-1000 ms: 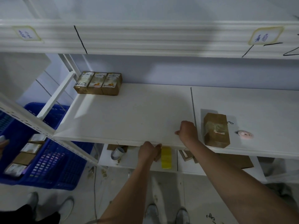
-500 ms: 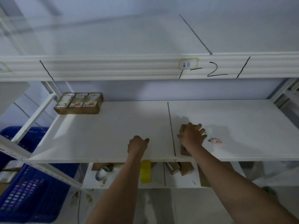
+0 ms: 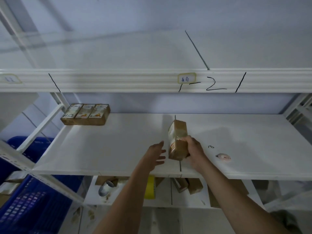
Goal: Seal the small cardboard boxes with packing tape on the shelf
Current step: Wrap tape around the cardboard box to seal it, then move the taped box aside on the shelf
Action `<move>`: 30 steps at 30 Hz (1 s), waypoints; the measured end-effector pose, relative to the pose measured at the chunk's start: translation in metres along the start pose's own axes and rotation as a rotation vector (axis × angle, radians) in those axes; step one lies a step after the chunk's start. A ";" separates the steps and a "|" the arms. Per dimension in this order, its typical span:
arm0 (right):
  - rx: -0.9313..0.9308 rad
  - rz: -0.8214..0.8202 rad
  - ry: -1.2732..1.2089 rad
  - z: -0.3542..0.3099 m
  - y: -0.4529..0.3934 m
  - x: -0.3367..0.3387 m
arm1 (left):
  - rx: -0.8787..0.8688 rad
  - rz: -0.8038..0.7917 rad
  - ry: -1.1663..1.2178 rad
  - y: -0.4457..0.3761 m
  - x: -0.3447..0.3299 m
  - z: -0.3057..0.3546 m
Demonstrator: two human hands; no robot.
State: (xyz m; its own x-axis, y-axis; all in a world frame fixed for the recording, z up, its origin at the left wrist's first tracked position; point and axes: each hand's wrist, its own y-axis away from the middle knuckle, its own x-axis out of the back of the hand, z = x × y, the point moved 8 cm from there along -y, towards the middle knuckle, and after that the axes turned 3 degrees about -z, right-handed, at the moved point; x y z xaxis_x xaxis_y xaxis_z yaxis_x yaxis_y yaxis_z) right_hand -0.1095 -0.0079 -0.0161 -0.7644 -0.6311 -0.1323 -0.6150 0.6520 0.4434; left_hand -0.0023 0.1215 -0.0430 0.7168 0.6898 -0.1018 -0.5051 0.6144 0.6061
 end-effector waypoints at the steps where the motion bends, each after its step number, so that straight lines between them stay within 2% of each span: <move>1: -0.038 -0.080 -0.134 0.001 0.006 -0.011 | -0.001 -0.045 0.057 0.002 -0.002 0.001; 4: -0.093 -0.224 -0.247 0.003 0.019 -0.032 | -0.059 -0.173 0.262 0.010 -0.010 0.013; 6: -0.088 -0.270 -0.212 0.003 0.024 -0.037 | -0.103 -0.155 0.246 0.015 -0.002 0.019; 10: 0.003 -0.205 0.050 -0.007 0.020 -0.033 | -0.214 -0.151 0.162 0.025 0.012 0.025; 14: 0.004 -0.179 0.179 -0.008 0.023 -0.052 | -0.273 -0.105 0.119 0.029 0.013 0.029; 16: 0.016 -0.085 0.306 -0.007 0.020 -0.060 | -0.248 -0.064 0.119 0.032 0.009 0.031; 19: 0.075 0.043 0.415 -0.015 0.024 -0.072 | -0.166 0.154 0.156 0.036 0.016 0.032; 21: 0.159 0.120 0.574 -0.026 0.029 -0.078 | -0.187 0.327 0.084 0.039 0.026 0.034; 23: 0.210 0.171 0.653 -0.031 0.033 -0.082 | -0.247 0.416 -0.017 0.042 0.032 0.039; 27: 0.198 0.153 0.634 -0.026 0.033 -0.090 | -0.305 0.443 -0.073 0.047 0.038 0.039; 30: 0.216 0.138 0.703 -0.026 0.032 -0.092 | -0.266 0.361 -0.030 0.042 0.038 0.031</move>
State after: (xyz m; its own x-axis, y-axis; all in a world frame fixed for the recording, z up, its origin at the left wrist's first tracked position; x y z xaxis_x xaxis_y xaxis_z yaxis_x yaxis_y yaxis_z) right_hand -0.0532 0.0600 0.0336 -0.5778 -0.6099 0.5424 -0.6019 0.7672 0.2214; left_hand 0.0184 0.1619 0.0033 0.4834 0.8691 0.1045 -0.8287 0.4159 0.3745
